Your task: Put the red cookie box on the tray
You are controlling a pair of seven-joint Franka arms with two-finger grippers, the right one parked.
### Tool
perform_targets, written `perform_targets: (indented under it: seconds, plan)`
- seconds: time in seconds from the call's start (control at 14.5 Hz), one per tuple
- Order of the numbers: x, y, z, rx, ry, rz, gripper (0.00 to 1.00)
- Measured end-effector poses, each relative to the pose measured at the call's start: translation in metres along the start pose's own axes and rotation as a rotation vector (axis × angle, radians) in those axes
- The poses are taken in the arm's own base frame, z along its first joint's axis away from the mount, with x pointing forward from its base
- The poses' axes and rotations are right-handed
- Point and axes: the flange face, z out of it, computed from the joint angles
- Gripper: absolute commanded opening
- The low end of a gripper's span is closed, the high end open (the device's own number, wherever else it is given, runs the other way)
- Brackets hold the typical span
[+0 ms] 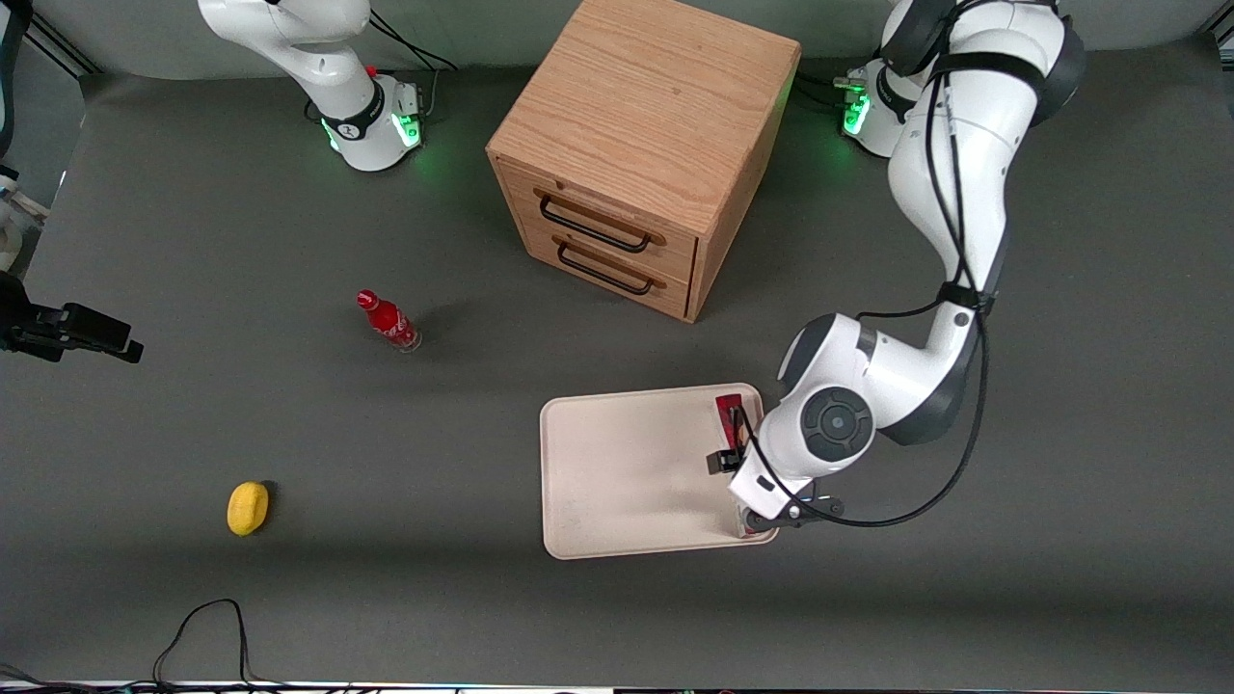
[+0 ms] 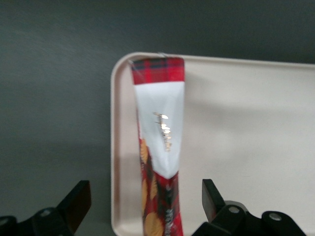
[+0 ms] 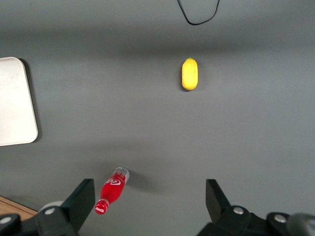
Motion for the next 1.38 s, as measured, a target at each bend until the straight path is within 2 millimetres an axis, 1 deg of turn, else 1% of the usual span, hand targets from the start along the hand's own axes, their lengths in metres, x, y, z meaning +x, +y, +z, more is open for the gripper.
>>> perform_targets:
  seconds: [0.14, 0.28, 0.41, 0.55, 0.69, 0.83, 0.9, 0.97, 1.04, 1.18, 1.24, 1.38]
  plan:
    - [0.004, -0.026, -0.039, 0.000, 0.027, -0.001, 1.00]
    - [0.003, -0.063, -0.075, -0.011, 0.033, 0.005, 1.00]
    - [-0.004, -0.103, -0.107, -0.023, 0.034, 0.017, 1.00]
    - [-0.016, -0.146, -0.137, -0.005, 0.040, 0.050, 1.00]
    - [-0.034, -0.192, -0.160, 0.034, 0.008, 0.087, 1.00]
    - [-0.046, -0.245, -0.186, 0.074, -0.031, 0.079, 1.00]
    - [-0.053, -0.266, -0.201, 0.084, -0.045, 0.091, 1.00]
    - [-0.060, -0.282, -0.215, 0.091, -0.054, 0.095, 1.00]
    - [-0.068, -0.293, -0.227, 0.094, -0.062, 0.088, 1.00]
    - [-0.080, -0.313, -0.242, 0.106, -0.058, 0.064, 1.00]
    - [-0.086, -0.319, -0.249, 0.113, -0.055, 0.051, 1.00]
    - [-0.102, -0.321, -0.263, 0.120, -0.075, -0.007, 1.00]
